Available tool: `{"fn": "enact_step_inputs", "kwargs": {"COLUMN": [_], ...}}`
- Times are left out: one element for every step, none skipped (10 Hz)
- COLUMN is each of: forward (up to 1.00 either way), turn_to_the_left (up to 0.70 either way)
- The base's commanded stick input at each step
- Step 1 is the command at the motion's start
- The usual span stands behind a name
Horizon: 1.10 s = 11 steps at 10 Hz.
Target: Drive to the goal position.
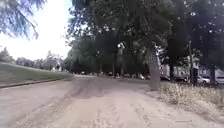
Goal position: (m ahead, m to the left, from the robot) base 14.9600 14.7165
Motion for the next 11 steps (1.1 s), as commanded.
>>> {"fn": "enact_step_inputs", "kwargs": {"forward": [0.70,0.70,0.70,0.70,0.70,0.70,0.70,0.70,0.70,0.70,0.70], "turn_to_the_left": [0.00,0.00,0.00,0.00,0.00,0.00,0.00,0.00,0.00,0.00,0.00]}}
